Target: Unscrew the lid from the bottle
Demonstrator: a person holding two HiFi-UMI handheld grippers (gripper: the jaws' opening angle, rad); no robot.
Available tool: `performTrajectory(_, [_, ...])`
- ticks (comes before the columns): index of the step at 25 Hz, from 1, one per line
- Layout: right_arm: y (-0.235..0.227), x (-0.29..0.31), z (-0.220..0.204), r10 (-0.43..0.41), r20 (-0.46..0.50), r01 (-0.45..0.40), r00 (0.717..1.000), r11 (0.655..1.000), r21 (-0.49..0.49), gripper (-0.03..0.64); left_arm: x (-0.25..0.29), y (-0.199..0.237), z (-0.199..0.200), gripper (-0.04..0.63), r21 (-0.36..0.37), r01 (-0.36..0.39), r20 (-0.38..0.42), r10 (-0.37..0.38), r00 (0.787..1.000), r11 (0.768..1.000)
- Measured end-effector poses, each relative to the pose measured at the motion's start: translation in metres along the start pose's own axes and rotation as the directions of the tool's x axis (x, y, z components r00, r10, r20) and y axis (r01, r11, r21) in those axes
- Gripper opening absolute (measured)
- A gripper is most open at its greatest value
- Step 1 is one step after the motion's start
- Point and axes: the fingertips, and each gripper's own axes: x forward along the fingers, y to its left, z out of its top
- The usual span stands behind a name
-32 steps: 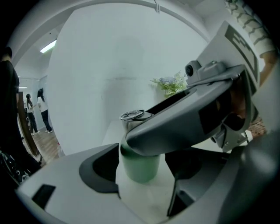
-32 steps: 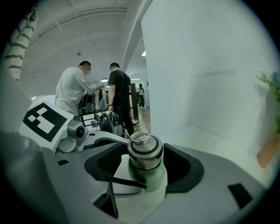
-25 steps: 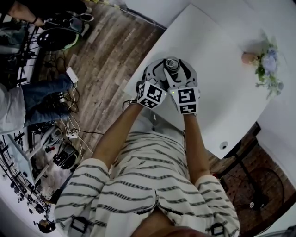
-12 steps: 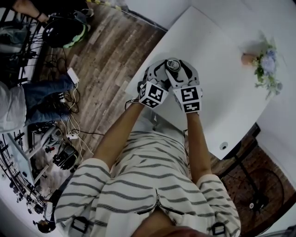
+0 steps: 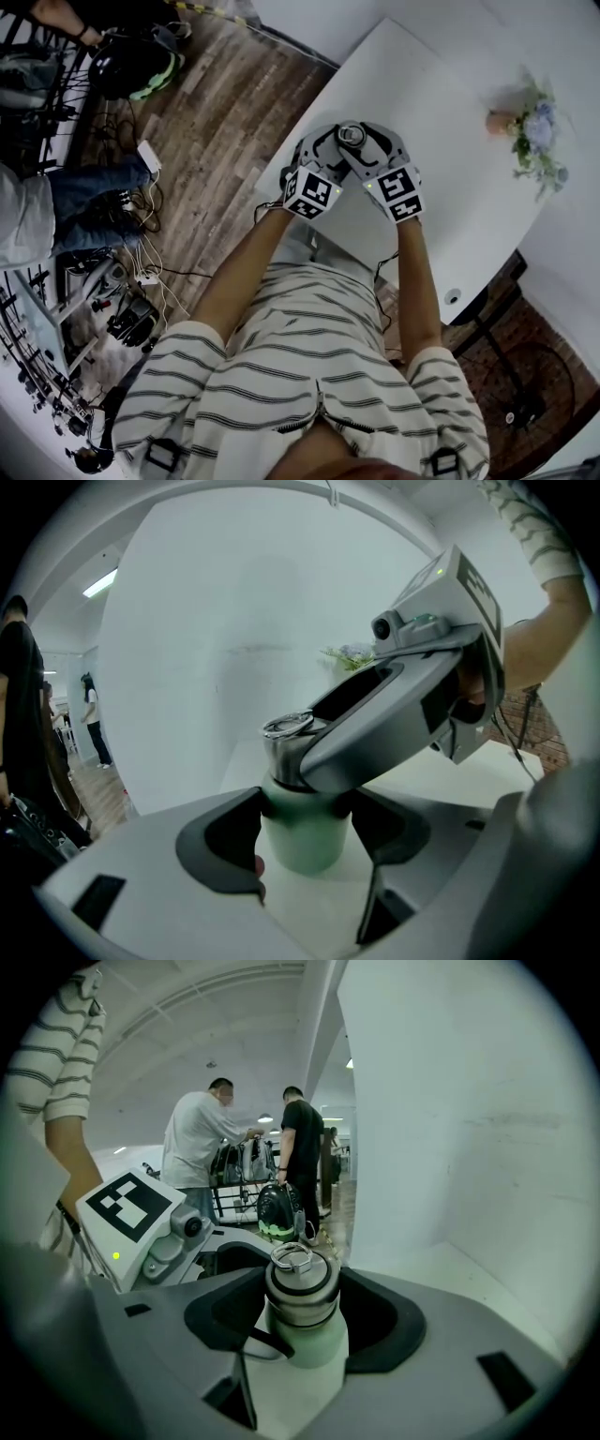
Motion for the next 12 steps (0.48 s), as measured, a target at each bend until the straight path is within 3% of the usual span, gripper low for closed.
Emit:
performTrajectory(7, [0.0038, 0.0004, -0.0010, 0.170, -0.027, -0.172, 0.985, 0.976, -0.136, 0.259, 0.0006, 0.0002, -0.0013, 0.298, 0.003, 0.001, -0.004, -0.001, 1.000, 1.000])
performTrajectory(12, [0.0063, -0.0010, -0.0008, 0.302, -0.083, -0.313, 0.950, 0.919, -0.241, 0.261, 0.0003, 0.0000, -0.0003, 0.298, 0.003, 0.000, -0.010, 0.000, 1.000, 1.000])
